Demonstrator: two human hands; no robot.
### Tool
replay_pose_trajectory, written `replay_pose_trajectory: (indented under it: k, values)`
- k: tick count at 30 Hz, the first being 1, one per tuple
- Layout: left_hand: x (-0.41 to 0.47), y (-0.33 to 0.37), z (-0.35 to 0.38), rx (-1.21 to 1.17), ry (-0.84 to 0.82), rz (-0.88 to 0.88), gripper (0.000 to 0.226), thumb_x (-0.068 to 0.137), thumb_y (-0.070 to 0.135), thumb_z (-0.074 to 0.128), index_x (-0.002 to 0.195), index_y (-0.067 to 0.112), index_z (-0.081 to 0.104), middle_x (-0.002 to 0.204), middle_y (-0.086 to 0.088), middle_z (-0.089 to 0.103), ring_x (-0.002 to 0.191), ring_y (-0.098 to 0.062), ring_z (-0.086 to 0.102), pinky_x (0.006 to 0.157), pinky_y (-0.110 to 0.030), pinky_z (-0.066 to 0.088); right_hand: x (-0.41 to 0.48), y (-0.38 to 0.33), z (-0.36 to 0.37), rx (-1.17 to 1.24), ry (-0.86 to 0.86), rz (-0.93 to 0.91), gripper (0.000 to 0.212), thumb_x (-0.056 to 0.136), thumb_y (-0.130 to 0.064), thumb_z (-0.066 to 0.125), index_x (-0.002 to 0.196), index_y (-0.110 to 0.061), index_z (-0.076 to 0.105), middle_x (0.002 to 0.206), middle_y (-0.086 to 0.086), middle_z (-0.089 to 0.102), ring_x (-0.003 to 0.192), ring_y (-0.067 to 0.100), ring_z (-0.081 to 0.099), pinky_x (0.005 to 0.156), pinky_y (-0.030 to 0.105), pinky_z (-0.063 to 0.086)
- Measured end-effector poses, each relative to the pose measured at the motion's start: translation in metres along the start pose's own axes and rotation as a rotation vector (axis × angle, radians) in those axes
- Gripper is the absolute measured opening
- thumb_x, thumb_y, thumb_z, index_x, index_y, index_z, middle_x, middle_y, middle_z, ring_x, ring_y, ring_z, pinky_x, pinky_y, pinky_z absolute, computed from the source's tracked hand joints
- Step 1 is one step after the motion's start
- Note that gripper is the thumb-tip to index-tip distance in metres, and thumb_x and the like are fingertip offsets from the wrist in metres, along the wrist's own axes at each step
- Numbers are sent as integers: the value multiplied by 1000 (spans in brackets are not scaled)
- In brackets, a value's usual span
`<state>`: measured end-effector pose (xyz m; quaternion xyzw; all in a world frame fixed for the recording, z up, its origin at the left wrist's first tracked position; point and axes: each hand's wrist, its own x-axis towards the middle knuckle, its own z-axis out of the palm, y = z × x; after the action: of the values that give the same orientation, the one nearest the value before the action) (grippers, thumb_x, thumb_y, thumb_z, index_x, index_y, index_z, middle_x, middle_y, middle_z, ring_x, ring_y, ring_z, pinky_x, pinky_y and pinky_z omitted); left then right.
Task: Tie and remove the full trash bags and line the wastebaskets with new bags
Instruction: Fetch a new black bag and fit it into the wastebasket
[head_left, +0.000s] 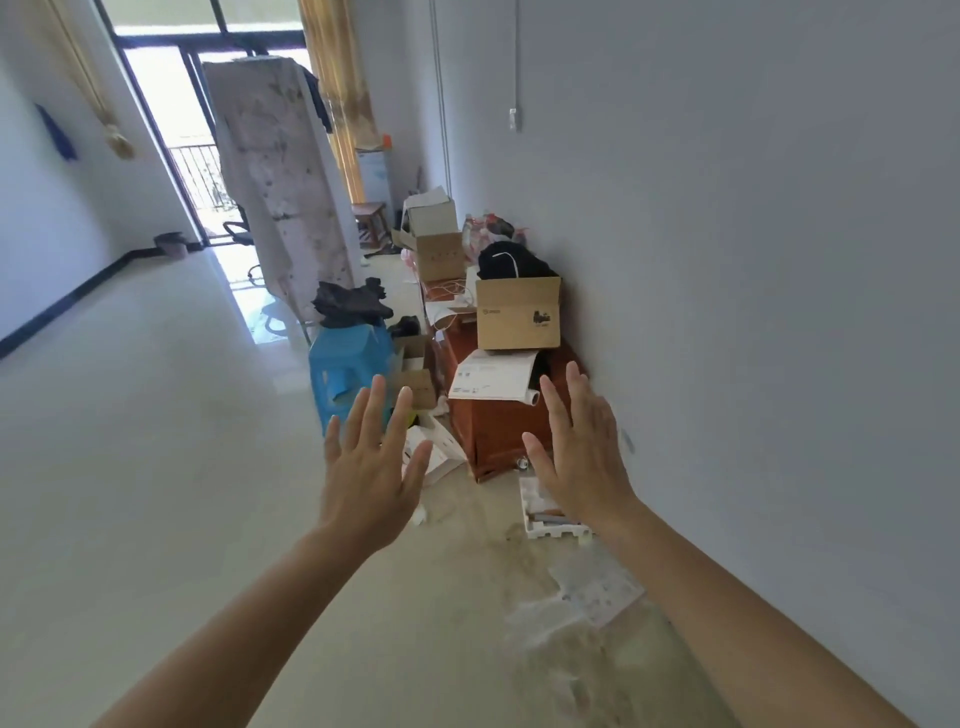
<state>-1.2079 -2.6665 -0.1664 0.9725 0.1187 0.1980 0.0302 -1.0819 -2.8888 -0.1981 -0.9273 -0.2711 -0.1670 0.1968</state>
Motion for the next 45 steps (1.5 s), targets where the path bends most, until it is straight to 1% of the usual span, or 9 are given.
replay_pose_trajectory:
  k: [4,7,10,14,21,25,29,37,45]
  values:
    - [80,-70,-13,40,51,-79,68,97,59,7,156,25,13,165,-5,5,152,-25,5,121,-53,11,119,-46,50,82,-20,-86,69,101,-44,44,157,-20,12,165,13,-1,152,32,5,122,53,15]
    - [120,-137,-18,60,105,-191,66,98,58,10,156,26,12,165,-3,3,152,-25,5,121,-51,9,201,-103,91,136,-55,-188,69,102,-46,38,159,-21,6,166,9,-9,153,28,-2,123,47,6]
    - [147,-209,-11,60,161,-316,65,99,57,14,157,28,8,165,0,-1,152,-23,2,121,-50,7,267,-164,143,171,-100,-300,72,102,-49,37,158,-25,1,166,7,-13,153,28,-4,123,46,2]
    - [182,-298,12,79,197,-382,66,99,57,14,157,26,8,165,0,-1,152,-22,1,121,-50,7,335,-230,221,174,-178,-414,71,102,-49,36,159,-26,-1,165,6,-16,153,27,-7,122,44,-2]
    - [335,-458,49,71,196,-379,65,100,55,16,157,23,13,165,-4,5,152,-26,9,119,-55,16,516,-316,327,71,-238,-569,73,102,-48,37,159,-24,-3,165,8,-18,153,28,-10,123,50,8]
    - [448,-522,61,93,198,-288,63,101,52,19,156,21,19,164,-9,10,151,-30,13,118,-56,18,622,-318,355,104,-143,-464,71,102,-48,38,159,-22,6,166,7,-12,153,27,-4,124,48,8]
    - [546,-576,111,88,161,-232,61,101,51,23,154,21,25,164,-11,12,150,-31,15,117,-56,19,711,-303,413,118,-80,-357,66,103,-53,30,159,-22,14,167,8,-3,153,28,3,123,49,13]
    - [731,-681,218,117,-13,-226,64,100,54,17,154,22,25,164,-9,10,150,-30,16,117,-56,19,904,-313,563,67,-200,-255,69,102,-55,26,159,-21,9,166,11,-10,153,30,-1,122,46,4]
    - [871,-820,246,119,32,-254,63,100,53,21,155,21,25,164,-10,13,151,-29,14,117,-54,17,1086,-389,658,84,-266,-292,67,104,-49,30,159,-19,10,166,12,-6,153,30,-1,124,47,7]
